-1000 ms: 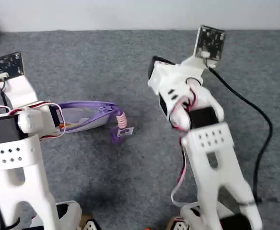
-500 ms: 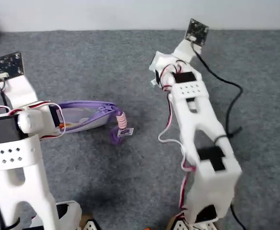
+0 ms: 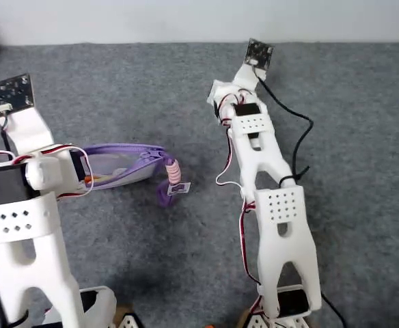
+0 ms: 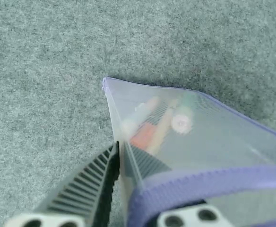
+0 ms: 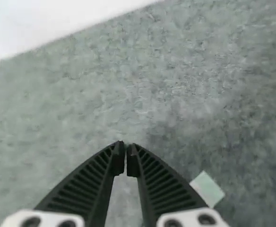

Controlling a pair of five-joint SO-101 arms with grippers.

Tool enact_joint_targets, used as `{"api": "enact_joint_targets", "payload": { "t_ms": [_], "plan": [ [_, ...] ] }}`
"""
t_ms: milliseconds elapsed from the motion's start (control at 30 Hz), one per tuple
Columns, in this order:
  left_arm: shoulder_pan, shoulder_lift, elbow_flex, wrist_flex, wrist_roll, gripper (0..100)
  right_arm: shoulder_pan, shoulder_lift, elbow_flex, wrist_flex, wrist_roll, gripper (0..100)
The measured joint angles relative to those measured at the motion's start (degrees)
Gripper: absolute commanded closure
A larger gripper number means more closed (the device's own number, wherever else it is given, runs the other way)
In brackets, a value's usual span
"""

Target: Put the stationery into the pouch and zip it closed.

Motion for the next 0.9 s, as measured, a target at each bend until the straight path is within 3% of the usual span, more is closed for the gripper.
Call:
{"api": "enact_joint_targets", "payload": {
  "t_ms": [133, 433, 633, 900],
  "plan": [
    [0.0, 0.0, 0.0, 0.0, 0.0, 99, 0.5, 6.4, -10.8, 8.3, 0.6, 99.1],
    [0.0, 0.0, 0.0, 0.0, 0.0, 99, 4.3, 10.0, -30.3, 39.2, 1.0, 99.1],
    [0.0, 0.0, 0.0, 0.0, 0.0, 99, 4.3, 10.0, -36.8, 58.1, 6.9, 99.1],
    [0.0, 0.0, 0.0, 0.0, 0.0, 99, 4.2, 9.9, -40.3, 67.1, 13.2, 98.9]
  ]
}}
